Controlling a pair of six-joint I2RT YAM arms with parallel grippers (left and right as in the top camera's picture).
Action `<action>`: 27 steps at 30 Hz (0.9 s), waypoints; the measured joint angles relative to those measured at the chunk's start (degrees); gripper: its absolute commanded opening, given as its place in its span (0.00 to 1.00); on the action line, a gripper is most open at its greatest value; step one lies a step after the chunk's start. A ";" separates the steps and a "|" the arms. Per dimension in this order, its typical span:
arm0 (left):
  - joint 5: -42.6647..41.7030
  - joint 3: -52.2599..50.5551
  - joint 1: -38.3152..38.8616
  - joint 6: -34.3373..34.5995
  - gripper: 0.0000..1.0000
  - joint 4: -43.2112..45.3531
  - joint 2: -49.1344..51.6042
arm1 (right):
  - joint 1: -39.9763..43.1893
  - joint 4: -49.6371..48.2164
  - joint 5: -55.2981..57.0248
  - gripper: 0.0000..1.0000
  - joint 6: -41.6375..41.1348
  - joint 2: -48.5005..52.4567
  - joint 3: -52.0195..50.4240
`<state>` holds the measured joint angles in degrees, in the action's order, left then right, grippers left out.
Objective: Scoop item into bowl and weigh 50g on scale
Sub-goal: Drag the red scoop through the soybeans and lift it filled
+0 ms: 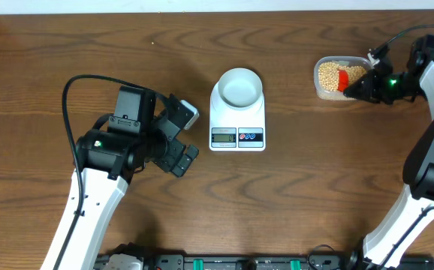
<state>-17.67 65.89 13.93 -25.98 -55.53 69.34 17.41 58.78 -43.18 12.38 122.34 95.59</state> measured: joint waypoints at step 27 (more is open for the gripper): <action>0.00 0.00 0.00 0.00 0.98 0.00 0.00 | 4.28 0.13 -4.17 0.01 -1.62 1.03 -0.11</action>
<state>-17.67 65.89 13.93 -25.98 -55.53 69.34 21.69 58.92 -47.35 10.76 123.37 95.48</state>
